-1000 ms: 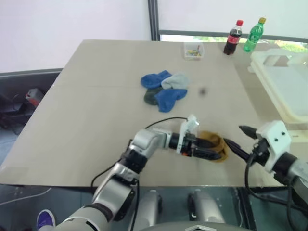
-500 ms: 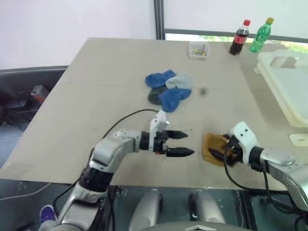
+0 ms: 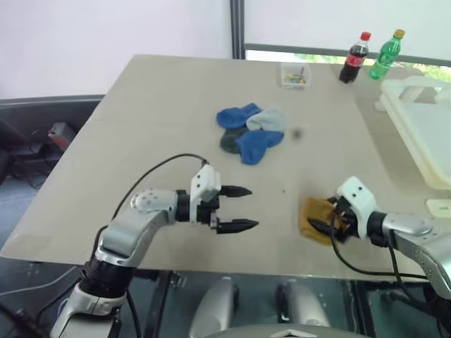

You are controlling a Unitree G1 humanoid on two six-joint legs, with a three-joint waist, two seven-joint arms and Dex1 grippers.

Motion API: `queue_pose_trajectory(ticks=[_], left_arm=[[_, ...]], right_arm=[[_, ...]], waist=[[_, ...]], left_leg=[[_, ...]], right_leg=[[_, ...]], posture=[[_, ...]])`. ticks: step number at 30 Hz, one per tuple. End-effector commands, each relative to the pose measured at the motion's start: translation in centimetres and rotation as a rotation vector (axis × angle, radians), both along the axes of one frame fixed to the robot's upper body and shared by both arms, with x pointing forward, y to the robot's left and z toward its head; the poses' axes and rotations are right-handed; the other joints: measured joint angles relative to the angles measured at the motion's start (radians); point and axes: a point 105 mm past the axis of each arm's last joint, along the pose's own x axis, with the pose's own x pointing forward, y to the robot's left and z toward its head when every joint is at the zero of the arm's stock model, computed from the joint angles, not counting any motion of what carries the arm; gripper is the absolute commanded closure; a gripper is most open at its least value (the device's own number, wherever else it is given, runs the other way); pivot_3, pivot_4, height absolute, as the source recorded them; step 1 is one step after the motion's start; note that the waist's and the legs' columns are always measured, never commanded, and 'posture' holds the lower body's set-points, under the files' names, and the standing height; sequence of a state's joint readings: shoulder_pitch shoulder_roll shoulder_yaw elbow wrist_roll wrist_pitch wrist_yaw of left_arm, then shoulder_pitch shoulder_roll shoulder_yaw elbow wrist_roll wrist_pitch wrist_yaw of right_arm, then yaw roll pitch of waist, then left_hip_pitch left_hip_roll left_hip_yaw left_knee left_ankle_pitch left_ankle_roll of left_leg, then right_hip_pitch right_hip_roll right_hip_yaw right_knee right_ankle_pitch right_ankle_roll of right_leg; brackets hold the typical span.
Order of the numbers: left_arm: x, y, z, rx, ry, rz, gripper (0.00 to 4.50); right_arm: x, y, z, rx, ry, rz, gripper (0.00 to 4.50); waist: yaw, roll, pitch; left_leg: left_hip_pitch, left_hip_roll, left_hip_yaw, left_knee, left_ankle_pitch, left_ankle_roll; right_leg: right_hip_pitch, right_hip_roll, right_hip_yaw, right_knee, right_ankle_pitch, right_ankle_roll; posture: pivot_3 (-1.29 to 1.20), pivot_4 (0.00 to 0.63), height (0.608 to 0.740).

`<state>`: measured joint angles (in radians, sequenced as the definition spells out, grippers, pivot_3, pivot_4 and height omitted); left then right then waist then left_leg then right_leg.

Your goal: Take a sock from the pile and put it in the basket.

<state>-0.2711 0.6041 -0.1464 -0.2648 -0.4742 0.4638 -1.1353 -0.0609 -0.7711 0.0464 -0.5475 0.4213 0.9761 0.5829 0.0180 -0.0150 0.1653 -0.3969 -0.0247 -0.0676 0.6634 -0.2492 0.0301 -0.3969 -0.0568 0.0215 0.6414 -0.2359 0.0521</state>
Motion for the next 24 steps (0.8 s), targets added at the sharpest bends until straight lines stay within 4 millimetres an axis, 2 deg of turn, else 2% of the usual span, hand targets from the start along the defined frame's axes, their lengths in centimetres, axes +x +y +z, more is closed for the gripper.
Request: queue_pose_trajectory(ticks=[1, 2, 4, 5, 8, 10, 12, 15, 18, 22, 24], left_arm=[[-0.2, -0.6, 1.2, -0.031, -0.074, -0.019, 0.26], [-0.2, -0.7, 1.3, -0.041, -0.077, -0.018, 0.26], [-0.1, -1.0, 1.5, -0.056, -0.084, -0.017, 0.26], [0.0, -1.1, 1.6, -0.069, -0.086, -0.015, 0.26], [0.0, -1.3, 2.0, -0.098, -0.077, -0.023, 0.26], [-0.1, -1.5, 2.4, -0.116, -0.081, -0.03, 0.26], [0.1, -1.7, 2.8, -0.141, -0.093, -0.023, 0.26], [0.6, -2.2, 3.6, -0.177, -0.124, -0.01, 0.26], [0.8, -2.7, 4.4, -0.212, -0.147, -0.01, 0.26], [1.3, -4.1, 5.7, -0.272, -0.183, -0.022, 0.26], [1.9, -5.2, 6.6, -0.313, -0.214, -0.005, 0.26]], right_arm=[[-1.8, -2.1, -4.4, -0.111, 0.216, -0.058, 0.57], [-2.1, -2.1, -4.7, -0.115, 0.24, -0.049, 0.75], [-2.5, -2.3, -5.5, -0.126, 0.275, -0.042, 1.91], [-2.6, -2.4, -5.7, -0.13, 0.284, -0.045, 1.91], [-2.5, -2.6, -5.8, -0.114, 0.285, -0.06, 2.83], [-1.7, -2.1, -4.7, -0.031, 0.251, -0.092, 3.75], [-0.4, -1.5, -2.8, 0.113, 0.178, -0.136, 4.35], [2.3, -1.6, 1.5, 0.353, -0.006, -0.252, 4.48], [3.8, -2.5, 5.1, 0.524, -0.124, -0.331, 4.49], [6.8, -5.8, 10.6, 0.664, -0.325, -0.502, 4.49], [8.6, -8.6, 13.4, 0.701, -0.425, -0.637, 4.49]], waist=[[0.0, -0.001, -0.001], [0.0, -0.003, -0.003], [0.0, -0.005, -0.006], [0.0, -0.007, -0.007], [0.003, -0.011, -0.014], [0.003, -0.012, -0.015], [0.003, -0.013, -0.016], [-0.002, -0.01, -0.013], [-0.007, 0.005, -0.004], [-0.01, 0.01, 0.0], [-0.008, 0.012, 0.002]], left_leg=[[0.0, 0.0, 0.0, 0.0, 0.0, 0.0], [0.0, 0.0, 0.0, 0.0, 0.0, 0.0], [0.0, 0.0, -0.001, 0.0, 0.0, 0.0], [0.0, 0.0, -0.001, 0.0, 0.0, 0.0], [0.002, 0.0, -0.004, 0.0, 0.0, 0.0], [0.002, 0.0, -0.006, 0.001, 0.0, 0.0], [0.002, 0.0, -0.006, 0.002, 0.0, 0.0], [0.001, 0.0, -0.007, 0.003, 0.0, 0.0], [-0.001, -0.001, -0.004, 0.004, 0.0, 0.0], [-0.003, 0.0, -0.002, 0.0, 0.0, 0.0], [-0.003, 0.0, -0.001, -0.001, 0.0, 0.0]], right_leg=[[0.0, 0.0, 0.0, 0.0, 0.0, 0.0], [0.0, 0.0, 0.0, 0.0, 0.0, 0.0], [0.001, 0.0, -0.002, -0.001, 0.0, 0.0], [0.002, 0.0, -0.002, -0.001, 0.0, 0.0], [0.003, -0.001, -0.004, -0.002, 0.0, 0.0], [0.005, -0.001, -0.006, -0.003, 0.0, 0.0], [0.005, -0.005, -0.006, -0.003, 0.0, 0.0], [0.005, -0.005, -0.007, -0.002, 0.0, 0.0], [0.002, -0.001, -0.003, 0.001, 0.0, 0.001], [-0.003, 0.002, -0.002, 0.002, 0.003, 0.005], [-0.005, 0.003, -0.001, 0.003, 0.003, 0.005]], posture=[[0.0, 0.15, 0.74], [0.0, 0.15, 0.74], [0.0, 0.15, 0.74], [0.0, 0.15, 0.74], [0.0, 0.15, 0.74], [0.0, 0.15, 0.74], [0.0, 0.15, 0.74], [0.0, 0.15, 0.74], [0.0, 0.15, 0.74], [0.0, 0.15, 0.74], [0.0, 0.15, 0.74]])
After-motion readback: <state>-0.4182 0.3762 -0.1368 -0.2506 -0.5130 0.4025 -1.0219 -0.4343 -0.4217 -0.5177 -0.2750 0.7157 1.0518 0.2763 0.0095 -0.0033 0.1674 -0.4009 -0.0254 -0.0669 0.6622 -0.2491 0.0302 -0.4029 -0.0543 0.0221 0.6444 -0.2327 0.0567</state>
